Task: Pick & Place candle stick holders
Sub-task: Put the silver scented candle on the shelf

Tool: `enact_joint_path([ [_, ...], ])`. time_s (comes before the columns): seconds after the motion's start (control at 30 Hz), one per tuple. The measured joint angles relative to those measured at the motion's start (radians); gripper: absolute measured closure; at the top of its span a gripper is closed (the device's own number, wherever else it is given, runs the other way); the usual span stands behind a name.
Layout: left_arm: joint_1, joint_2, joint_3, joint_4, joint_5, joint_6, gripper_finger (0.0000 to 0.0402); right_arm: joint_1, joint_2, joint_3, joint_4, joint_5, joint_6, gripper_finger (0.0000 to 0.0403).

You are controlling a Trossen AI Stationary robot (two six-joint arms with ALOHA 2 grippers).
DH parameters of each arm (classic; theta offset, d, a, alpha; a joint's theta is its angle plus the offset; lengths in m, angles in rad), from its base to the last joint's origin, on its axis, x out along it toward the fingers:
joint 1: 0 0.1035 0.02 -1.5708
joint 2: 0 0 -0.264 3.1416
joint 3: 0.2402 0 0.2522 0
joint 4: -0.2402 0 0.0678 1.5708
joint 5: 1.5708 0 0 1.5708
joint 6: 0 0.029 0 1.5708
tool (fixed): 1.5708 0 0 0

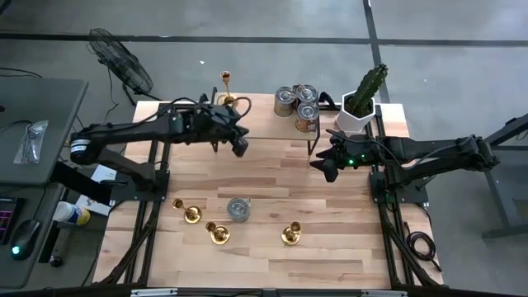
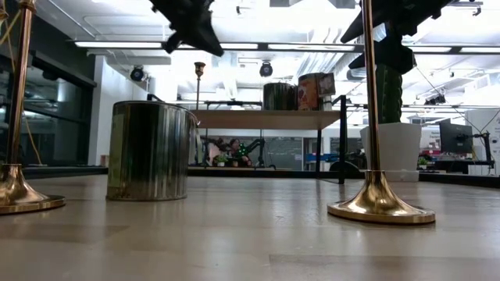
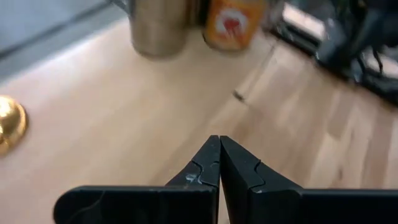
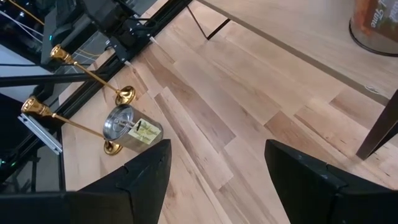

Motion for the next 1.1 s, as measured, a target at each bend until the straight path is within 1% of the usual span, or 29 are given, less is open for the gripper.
enact_joint_path([
  [0.13, -0.052, -0.018, 0.000, -0.090, 0.024, -0.029, 0.0402, 0.000, 0.000, 0.000, 0.000, -0.003, -0.020, 0.0151],
  [0.33, -0.121, -0.023, 0.000, -0.222, 0.087, -0.114, 0.0402, 0.000, 0.000, 0.000, 0.000, -0.022, -0.024, 0.0151],
  [0.43, -0.158, -0.023, 0.000, -0.260, 0.115, -0.138, 0.0401, 0.000, 0.000, 0.000, 0.000, -0.022, -0.027, 0.0151],
  [0.6, -0.207, -0.022, 0.000, -0.270, 0.142, -0.143, 0.0401, 0.000, 0.000, 0.000, 0.000, -0.031, -0.049, 0.0151],
  [0.73, -0.230, -0.022, 0.000, -0.275, 0.145, -0.144, 0.0402, 0.000, 0.000, 0.000, 0.000, -0.050, -0.055, 0.0151],
  [0.83, -0.239, -0.022, 0.000, -0.276, 0.172, -0.140, 0.0402, 0.000, 0.000, 0.000, 0.000, -0.065, -0.071, 0.0151],
  [1.1, -0.240, -0.022, 0.000, -0.306, 0.200, -0.128, 0.0395, 0.000, 0.000, 0.000, 0.000, -0.106, -0.087, 0.0151],
])
